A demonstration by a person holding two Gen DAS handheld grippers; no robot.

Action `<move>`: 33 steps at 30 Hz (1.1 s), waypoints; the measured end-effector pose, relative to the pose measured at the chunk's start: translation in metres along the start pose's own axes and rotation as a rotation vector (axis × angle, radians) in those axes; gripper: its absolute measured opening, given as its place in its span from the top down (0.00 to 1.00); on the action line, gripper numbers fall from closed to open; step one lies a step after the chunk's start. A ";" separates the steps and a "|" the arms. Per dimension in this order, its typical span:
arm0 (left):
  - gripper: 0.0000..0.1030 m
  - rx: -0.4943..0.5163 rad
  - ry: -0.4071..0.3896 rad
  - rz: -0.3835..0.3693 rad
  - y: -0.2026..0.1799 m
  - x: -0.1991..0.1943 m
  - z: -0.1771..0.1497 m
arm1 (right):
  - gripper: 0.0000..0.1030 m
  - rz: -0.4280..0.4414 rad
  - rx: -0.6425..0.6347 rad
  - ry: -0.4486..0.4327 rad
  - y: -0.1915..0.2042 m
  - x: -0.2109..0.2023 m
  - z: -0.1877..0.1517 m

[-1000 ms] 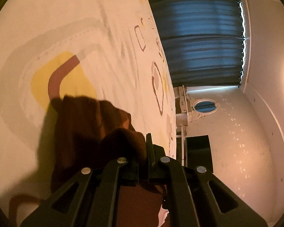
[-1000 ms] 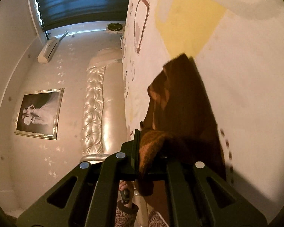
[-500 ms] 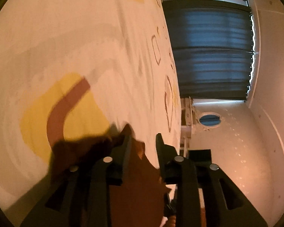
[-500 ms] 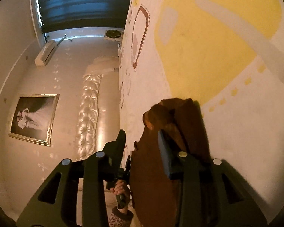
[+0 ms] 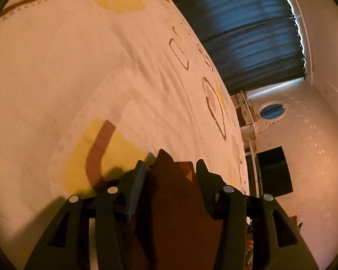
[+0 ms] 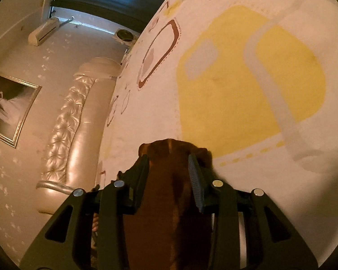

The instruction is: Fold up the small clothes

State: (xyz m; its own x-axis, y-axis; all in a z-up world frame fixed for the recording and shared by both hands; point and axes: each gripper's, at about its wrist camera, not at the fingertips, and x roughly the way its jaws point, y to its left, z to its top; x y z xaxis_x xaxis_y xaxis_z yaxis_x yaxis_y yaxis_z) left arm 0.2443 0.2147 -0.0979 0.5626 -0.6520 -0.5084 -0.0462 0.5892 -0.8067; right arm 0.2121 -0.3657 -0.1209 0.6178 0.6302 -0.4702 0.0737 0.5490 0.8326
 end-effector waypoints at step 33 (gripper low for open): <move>0.49 0.113 0.116 0.051 -0.022 0.041 -0.004 | 0.70 -0.058 -0.088 0.022 0.008 0.005 -0.015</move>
State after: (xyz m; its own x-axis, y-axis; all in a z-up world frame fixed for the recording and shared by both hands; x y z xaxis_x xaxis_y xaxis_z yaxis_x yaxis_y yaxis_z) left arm 0.2653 0.1732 -0.1022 0.4624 -0.6665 -0.5848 0.0240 0.6687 -0.7432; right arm 0.2037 -0.3503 -0.1212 0.5967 0.6074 -0.5245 0.0395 0.6306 0.7751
